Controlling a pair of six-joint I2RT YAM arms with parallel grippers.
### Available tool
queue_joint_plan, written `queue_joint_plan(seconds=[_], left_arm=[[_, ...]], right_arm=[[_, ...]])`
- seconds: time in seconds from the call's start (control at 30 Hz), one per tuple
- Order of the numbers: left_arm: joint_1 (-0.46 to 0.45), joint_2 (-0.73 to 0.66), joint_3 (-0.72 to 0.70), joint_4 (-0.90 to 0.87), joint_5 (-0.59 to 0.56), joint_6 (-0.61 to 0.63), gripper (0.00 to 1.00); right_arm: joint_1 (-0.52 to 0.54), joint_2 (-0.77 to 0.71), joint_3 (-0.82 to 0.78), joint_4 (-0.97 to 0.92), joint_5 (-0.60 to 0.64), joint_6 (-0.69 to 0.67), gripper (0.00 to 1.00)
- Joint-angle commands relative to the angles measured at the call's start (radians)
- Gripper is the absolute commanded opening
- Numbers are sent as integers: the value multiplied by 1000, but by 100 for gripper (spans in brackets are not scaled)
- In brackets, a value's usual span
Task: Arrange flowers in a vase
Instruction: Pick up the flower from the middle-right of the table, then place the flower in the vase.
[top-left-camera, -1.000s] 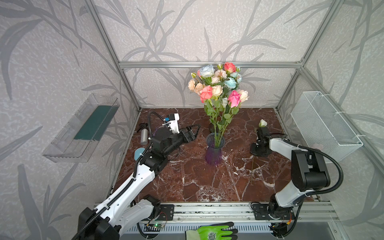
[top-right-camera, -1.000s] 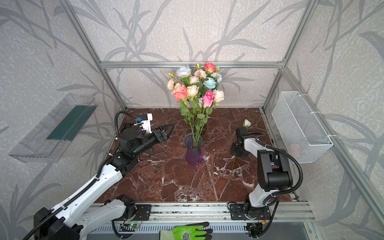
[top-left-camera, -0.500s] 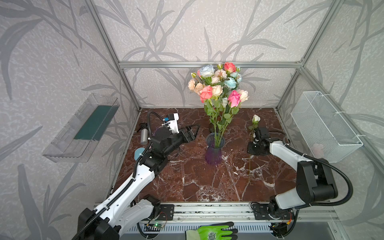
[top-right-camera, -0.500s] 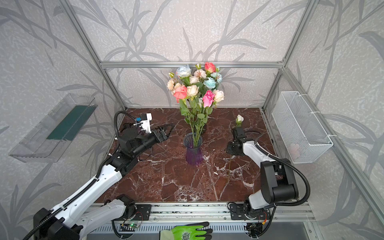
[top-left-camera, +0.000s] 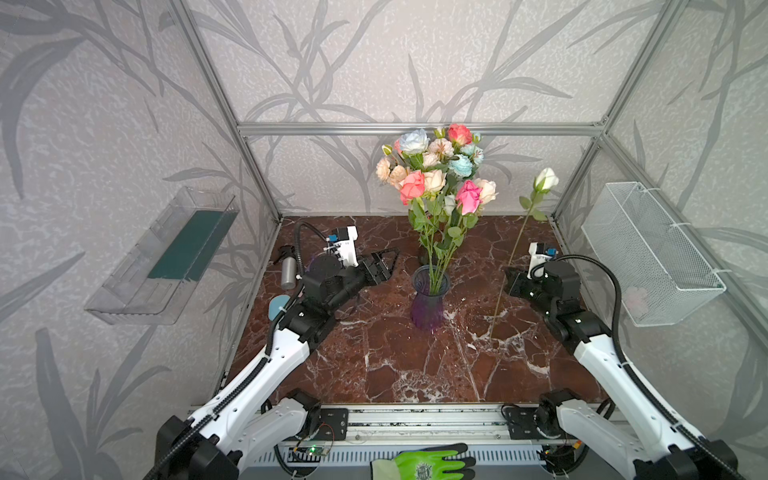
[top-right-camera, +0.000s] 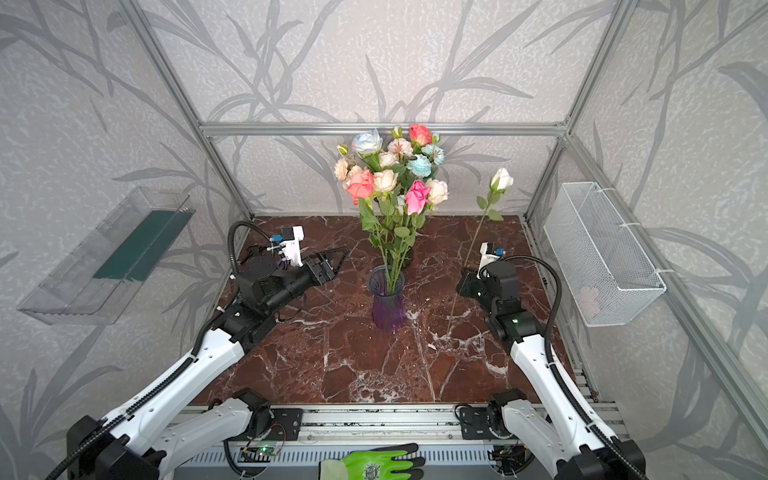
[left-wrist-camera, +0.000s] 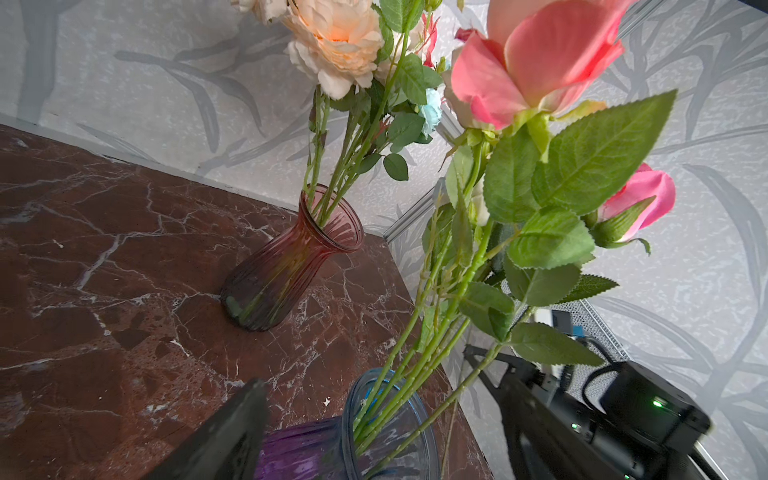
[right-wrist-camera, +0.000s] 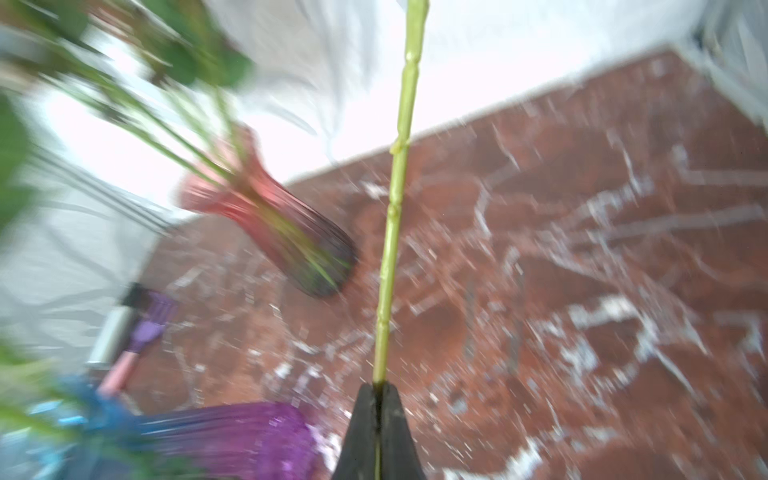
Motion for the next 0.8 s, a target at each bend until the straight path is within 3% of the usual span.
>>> queue_joint_plan(seconds=[0.0,0.17,0.43,0.6,0.77], left_arm=[[1,-9,38,-34,-41,30,89],[39,-2,50,-85,-104,77,90],[220,15,50,-99,-123,48,91],[274,11,54,-104,-140,72,91],[359,41,85,-120,-59,60,92]], right_arm=[[63,-54,16,131,68,-44,0],[145,-68,119,165,95,-111,0],[329,-2,269,302,115,-231,0],[447,70,336,417,97,-295,0],[545,172,370,530,89,-355,0]])
